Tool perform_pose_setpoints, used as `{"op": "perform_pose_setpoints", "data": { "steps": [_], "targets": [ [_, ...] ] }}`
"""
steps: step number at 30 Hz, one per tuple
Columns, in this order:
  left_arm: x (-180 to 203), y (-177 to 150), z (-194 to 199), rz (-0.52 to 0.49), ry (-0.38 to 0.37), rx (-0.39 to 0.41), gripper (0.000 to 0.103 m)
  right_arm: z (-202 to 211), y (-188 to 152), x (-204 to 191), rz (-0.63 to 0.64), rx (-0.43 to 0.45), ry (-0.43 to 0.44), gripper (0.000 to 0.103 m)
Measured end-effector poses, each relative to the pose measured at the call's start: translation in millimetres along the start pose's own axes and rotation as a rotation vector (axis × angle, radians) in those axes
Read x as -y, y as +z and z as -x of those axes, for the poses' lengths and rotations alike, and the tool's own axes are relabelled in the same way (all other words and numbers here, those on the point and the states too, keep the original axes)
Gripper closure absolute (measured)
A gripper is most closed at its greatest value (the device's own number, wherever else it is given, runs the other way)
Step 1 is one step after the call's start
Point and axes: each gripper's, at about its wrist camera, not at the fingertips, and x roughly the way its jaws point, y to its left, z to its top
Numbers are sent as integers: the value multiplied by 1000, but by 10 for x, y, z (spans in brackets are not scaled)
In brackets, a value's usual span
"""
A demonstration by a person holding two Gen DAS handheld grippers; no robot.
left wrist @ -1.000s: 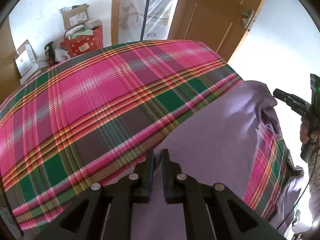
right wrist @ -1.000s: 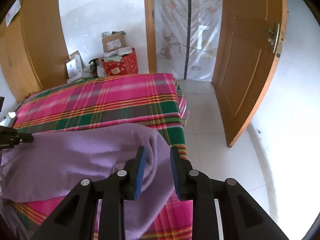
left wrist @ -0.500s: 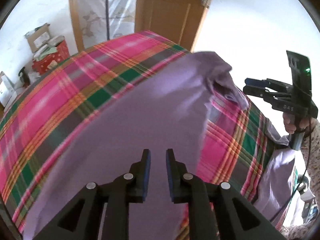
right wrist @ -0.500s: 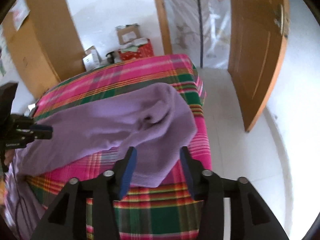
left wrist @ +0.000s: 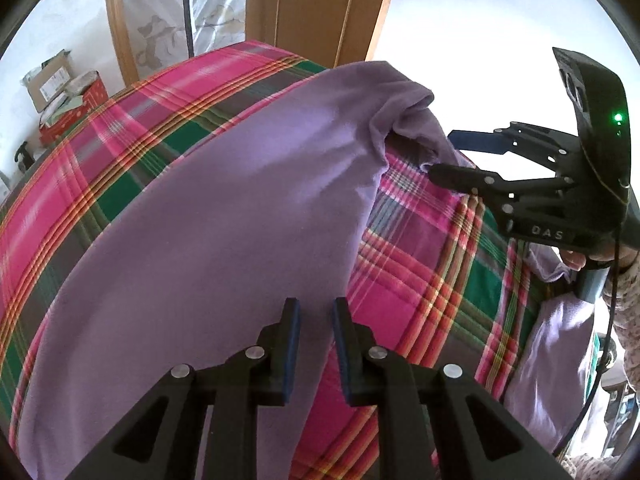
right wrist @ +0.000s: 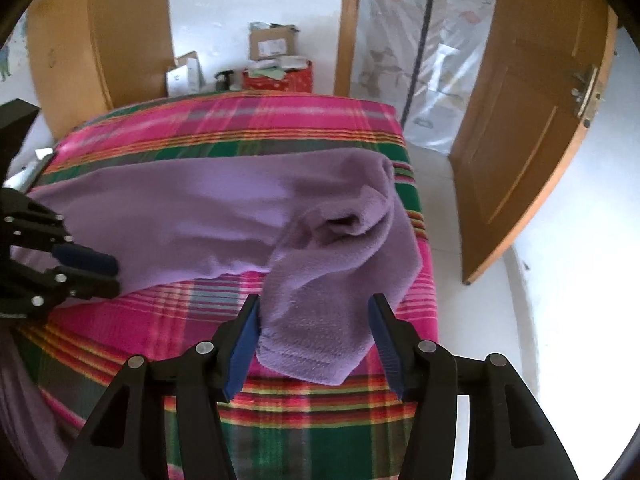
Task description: Fold clothes
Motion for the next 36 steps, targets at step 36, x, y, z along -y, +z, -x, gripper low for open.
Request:
{"op": "perform_pose_setpoints", "data": {
  "steps": [36],
  "targets": [
    [-103, -30, 17, 47, -94, 32, 81, -375, 158, 1118, -76, 53, -385, 94]
  ]
}}
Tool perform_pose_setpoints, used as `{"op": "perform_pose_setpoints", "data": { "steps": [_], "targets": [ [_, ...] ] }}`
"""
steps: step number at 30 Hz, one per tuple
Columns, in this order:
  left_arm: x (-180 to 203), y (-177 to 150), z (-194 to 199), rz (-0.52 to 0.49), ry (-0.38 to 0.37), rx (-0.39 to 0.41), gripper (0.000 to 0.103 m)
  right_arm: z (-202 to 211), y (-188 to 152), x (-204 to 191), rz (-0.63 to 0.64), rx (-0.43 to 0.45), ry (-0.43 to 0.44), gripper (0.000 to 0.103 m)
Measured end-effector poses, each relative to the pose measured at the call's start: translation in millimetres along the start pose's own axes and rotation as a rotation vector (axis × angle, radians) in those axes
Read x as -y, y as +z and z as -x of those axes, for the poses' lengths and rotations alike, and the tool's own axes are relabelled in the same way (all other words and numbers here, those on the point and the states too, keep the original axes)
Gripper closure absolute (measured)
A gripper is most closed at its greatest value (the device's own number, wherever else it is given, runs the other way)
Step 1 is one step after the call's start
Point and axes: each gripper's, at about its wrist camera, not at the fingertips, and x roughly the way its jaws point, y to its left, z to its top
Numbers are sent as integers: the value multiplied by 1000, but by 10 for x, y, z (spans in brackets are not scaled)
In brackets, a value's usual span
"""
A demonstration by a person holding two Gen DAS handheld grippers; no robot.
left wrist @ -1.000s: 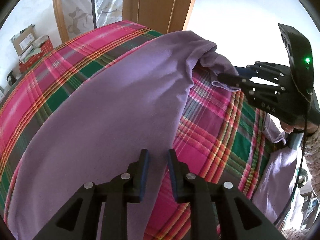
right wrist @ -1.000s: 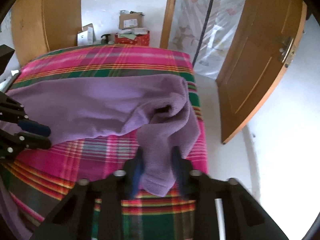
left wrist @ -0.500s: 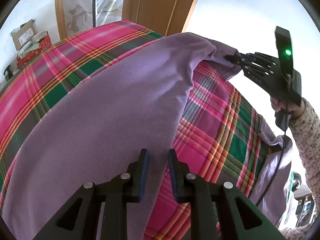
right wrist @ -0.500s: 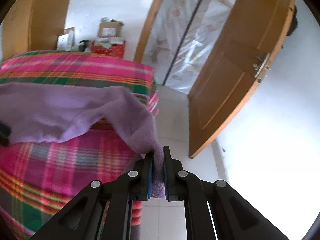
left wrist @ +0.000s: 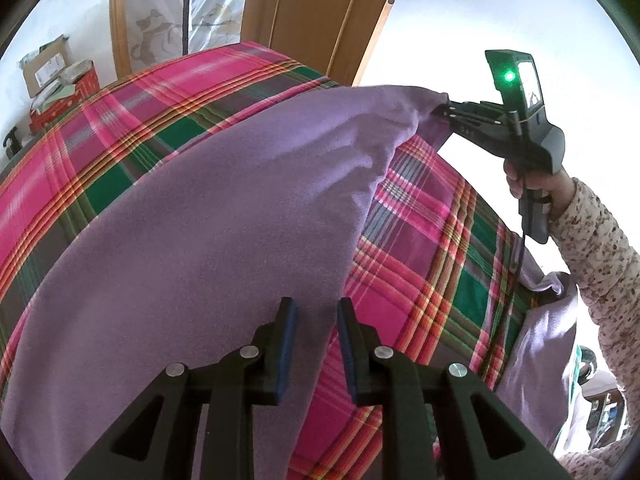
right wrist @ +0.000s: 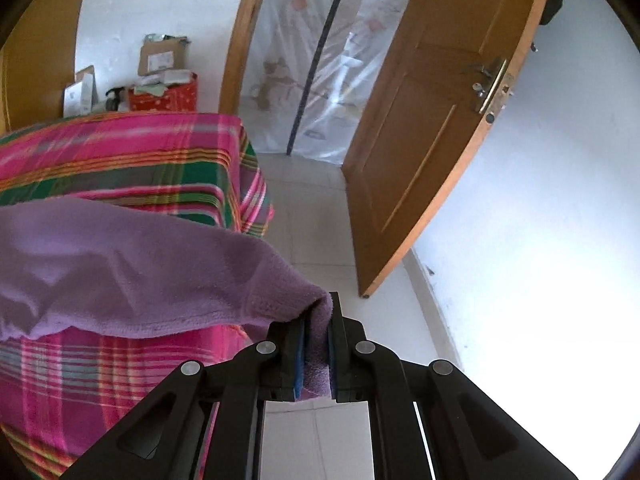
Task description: Fold clothes
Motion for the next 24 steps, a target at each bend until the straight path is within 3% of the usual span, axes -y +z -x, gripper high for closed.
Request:
{"op": "perform_pose_setpoints", "data": {
  "steps": [7, 10, 24],
  "targets": [
    [-33, -5, 18, 17, -28, -3, 81, 34, -118, 163, -80, -61, 60, 94],
    [-57, 0, 20, 34, -41, -6, 81, -7, -155, 174, -64, -105, 26, 86],
    [-7, -55, 72, 26, -47, -27, 81, 79, -189, 168, -63, -224, -29, 85]
  ]
}}
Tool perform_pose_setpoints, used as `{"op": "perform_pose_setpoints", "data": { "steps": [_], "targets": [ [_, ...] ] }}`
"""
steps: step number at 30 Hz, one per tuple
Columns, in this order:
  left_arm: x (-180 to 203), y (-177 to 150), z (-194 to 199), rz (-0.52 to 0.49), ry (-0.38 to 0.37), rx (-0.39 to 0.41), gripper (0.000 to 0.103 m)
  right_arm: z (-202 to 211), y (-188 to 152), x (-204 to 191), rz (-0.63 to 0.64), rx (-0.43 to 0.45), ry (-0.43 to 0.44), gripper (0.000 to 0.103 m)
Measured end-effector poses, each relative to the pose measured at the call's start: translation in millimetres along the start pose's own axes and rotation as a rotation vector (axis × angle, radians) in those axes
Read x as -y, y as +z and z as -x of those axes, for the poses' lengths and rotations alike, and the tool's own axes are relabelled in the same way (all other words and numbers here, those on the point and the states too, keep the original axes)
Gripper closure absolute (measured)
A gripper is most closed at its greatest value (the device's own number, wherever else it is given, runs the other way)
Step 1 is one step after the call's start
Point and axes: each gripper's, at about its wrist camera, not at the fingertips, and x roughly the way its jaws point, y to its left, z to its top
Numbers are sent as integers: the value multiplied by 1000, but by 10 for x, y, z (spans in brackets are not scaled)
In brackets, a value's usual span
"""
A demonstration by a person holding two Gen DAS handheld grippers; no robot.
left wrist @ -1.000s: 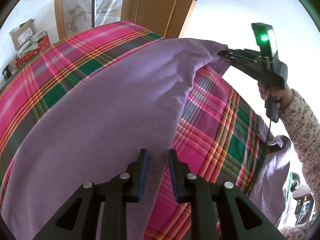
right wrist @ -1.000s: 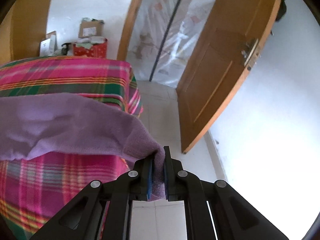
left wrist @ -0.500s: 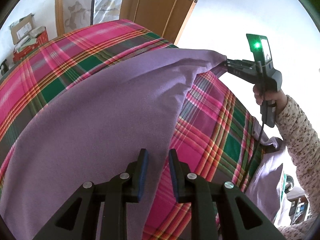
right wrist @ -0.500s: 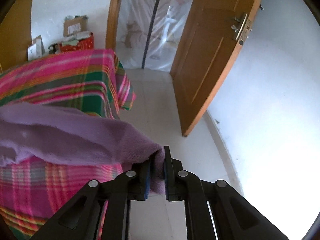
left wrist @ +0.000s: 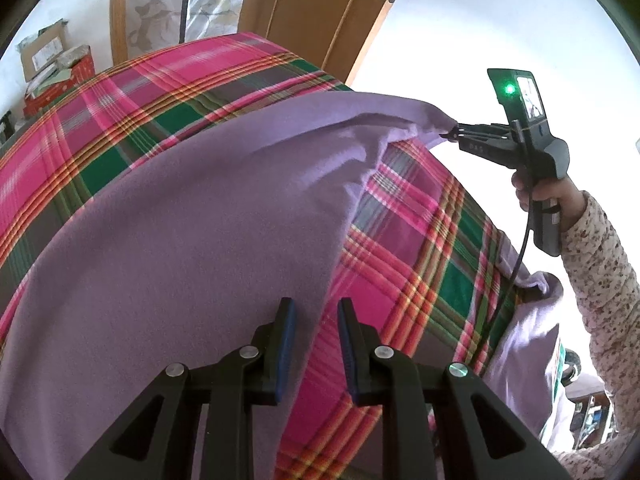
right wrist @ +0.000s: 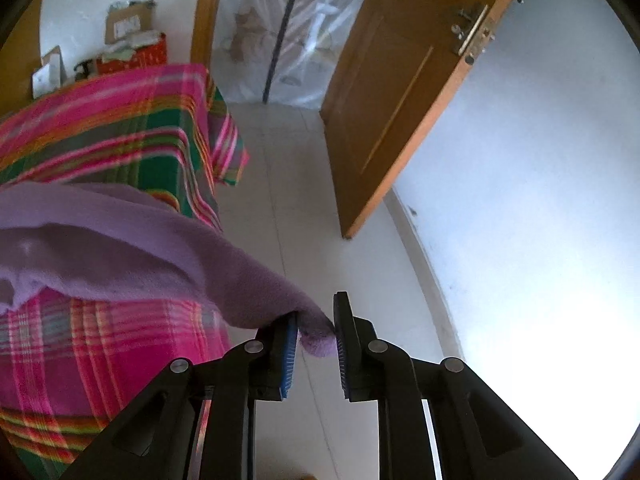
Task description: Fold clothes
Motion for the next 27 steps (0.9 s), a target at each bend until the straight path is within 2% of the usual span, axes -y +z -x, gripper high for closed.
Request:
{"op": "perform_pose_setpoints", "data": {
  "steps": [4, 6, 8, 13, 17, 23, 25, 27],
  "targets": [
    [70, -94, 94, -10, 6, -4, 81, 81, -44, 15, 12, -19, 4, 82],
    [116, -146, 157, -9, 10, -2, 81, 96, -73, 29, 17, -41, 23, 78],
    [155, -205, 233, -9, 10, 7, 81, 70, -102, 58, 6, -82, 57, 77],
    [240, -384, 428, 3, 25, 29, 81, 132, -252, 94, -7, -123, 94, 77],
    [290, -553, 584, 20, 33, 45, 81, 346, -435, 147, -26, -93, 135, 77],
    [377, -894, 855, 52, 51, 90, 81, 825, -842, 256, -45, -3, 364, 77],
    [401, -1028, 935, 71, 59, 102, 81, 914, -1006, 264, -20, 12, 394, 77],
    [428, -1169, 1011, 93, 62, 117, 81, 970, -1129, 230, 10, 23, 401, 72]
  ]
}}
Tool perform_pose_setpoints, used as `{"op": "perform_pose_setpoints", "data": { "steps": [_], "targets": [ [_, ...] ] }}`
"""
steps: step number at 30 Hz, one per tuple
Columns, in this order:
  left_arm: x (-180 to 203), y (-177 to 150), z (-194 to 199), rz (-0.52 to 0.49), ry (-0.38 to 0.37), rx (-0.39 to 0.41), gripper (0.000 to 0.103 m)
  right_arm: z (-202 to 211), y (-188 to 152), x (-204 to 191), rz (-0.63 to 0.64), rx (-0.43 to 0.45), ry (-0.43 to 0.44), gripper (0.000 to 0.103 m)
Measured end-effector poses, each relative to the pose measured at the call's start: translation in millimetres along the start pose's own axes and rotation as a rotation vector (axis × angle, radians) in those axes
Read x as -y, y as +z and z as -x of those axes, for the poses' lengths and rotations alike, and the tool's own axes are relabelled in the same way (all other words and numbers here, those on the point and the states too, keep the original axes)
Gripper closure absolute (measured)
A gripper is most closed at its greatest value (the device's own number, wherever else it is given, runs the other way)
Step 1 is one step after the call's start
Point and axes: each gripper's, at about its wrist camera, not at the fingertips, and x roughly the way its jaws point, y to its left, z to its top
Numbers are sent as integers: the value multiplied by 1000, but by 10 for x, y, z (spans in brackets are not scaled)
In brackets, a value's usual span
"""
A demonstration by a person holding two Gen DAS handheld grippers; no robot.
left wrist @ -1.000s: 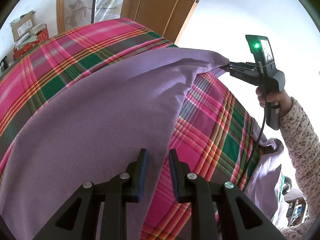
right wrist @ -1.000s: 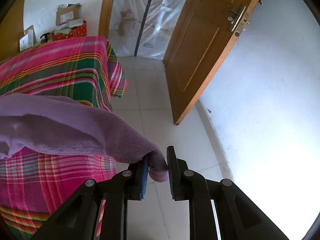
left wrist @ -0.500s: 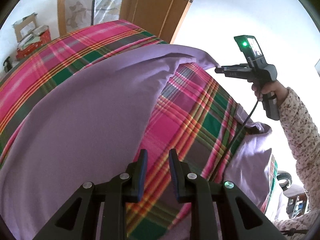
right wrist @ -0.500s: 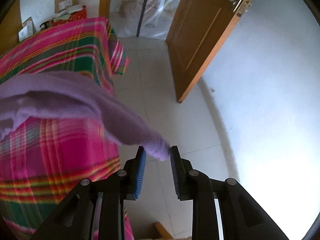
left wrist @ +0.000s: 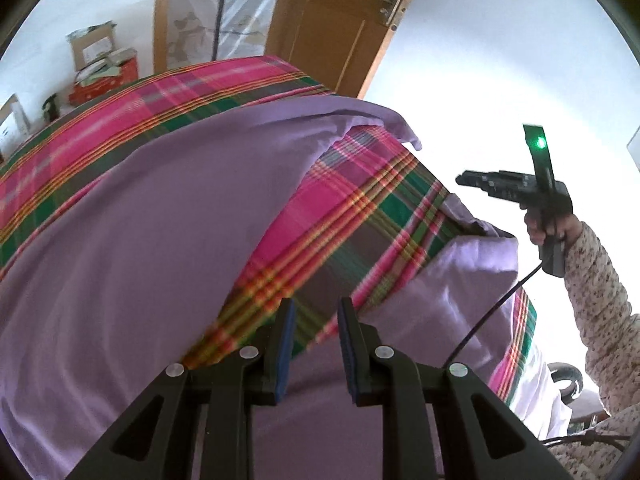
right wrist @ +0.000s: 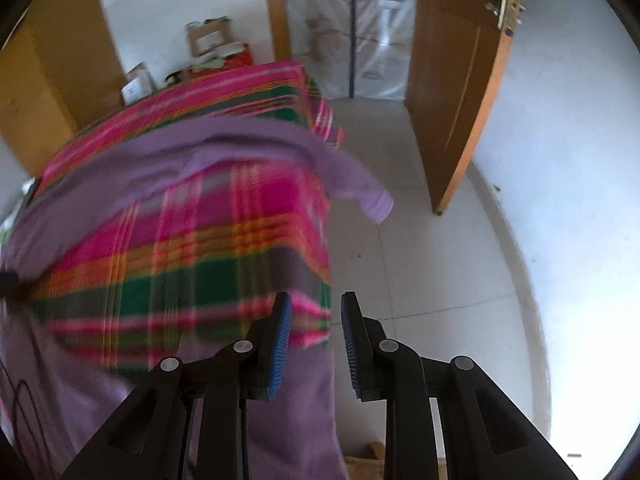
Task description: Fold clothes
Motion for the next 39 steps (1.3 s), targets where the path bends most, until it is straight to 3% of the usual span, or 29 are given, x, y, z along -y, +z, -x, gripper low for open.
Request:
{"op": "perform_pose_setpoints", "data": {
  "steps": [2, 8, 16, 24, 26, 33, 39],
  "targets": [
    [8, -134, 88, 22, 1, 16, 81, 1, -104, 4, 10, -2, 10, 64],
    [-14, -510, 209, 96, 9, 44, 77, -72, -349, 4, -29, -6, 69, 64],
    [72, -682, 69, 144, -22, 32, 77, -128, -367, -56, -85, 13, 103, 64],
    [160, -489, -136, 141, -35, 13, 77, -71, -386, -162, -52, 45, 51, 81],
    [182, -416, -204, 138, -42, 8, 77, -60, -391, -170, -51, 55, 31, 94],
    [336, -245, -423, 81, -40, -16, 77, -47, -403, -194, -54, 85, -4, 98],
    [379, -166, -503, 73, -50, -18, 77, 98, -410, 7, -124, 138, -24, 98]
  ]
}}
